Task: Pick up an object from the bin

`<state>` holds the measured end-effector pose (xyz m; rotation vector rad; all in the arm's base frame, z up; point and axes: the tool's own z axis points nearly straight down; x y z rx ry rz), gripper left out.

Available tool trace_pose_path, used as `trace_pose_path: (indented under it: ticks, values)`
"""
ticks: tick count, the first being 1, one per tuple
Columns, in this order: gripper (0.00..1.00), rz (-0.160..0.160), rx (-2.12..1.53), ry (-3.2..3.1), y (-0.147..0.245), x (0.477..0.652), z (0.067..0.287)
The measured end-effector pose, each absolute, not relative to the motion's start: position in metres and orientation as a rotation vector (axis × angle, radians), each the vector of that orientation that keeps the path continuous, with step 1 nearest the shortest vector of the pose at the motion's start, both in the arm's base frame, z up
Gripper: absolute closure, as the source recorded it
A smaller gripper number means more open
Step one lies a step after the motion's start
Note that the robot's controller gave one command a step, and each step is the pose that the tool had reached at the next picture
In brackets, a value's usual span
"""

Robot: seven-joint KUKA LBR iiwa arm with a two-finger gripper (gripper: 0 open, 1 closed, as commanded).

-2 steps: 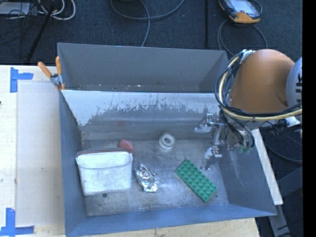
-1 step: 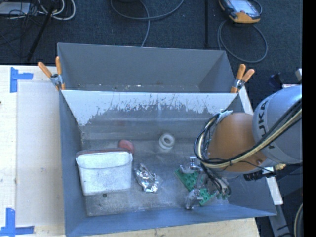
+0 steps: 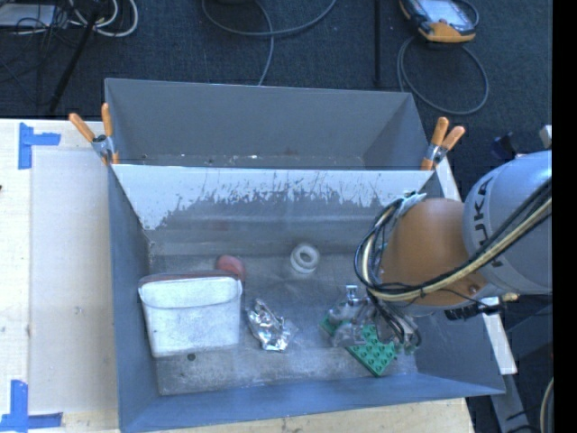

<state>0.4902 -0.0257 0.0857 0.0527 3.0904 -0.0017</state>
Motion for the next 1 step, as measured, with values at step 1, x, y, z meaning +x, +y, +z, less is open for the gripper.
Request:
trace_pose_path:
  ticks: [1]
  values:
    - [1.0,0.001,0.084,3.132,-0.0225,0.5018,0.2681]
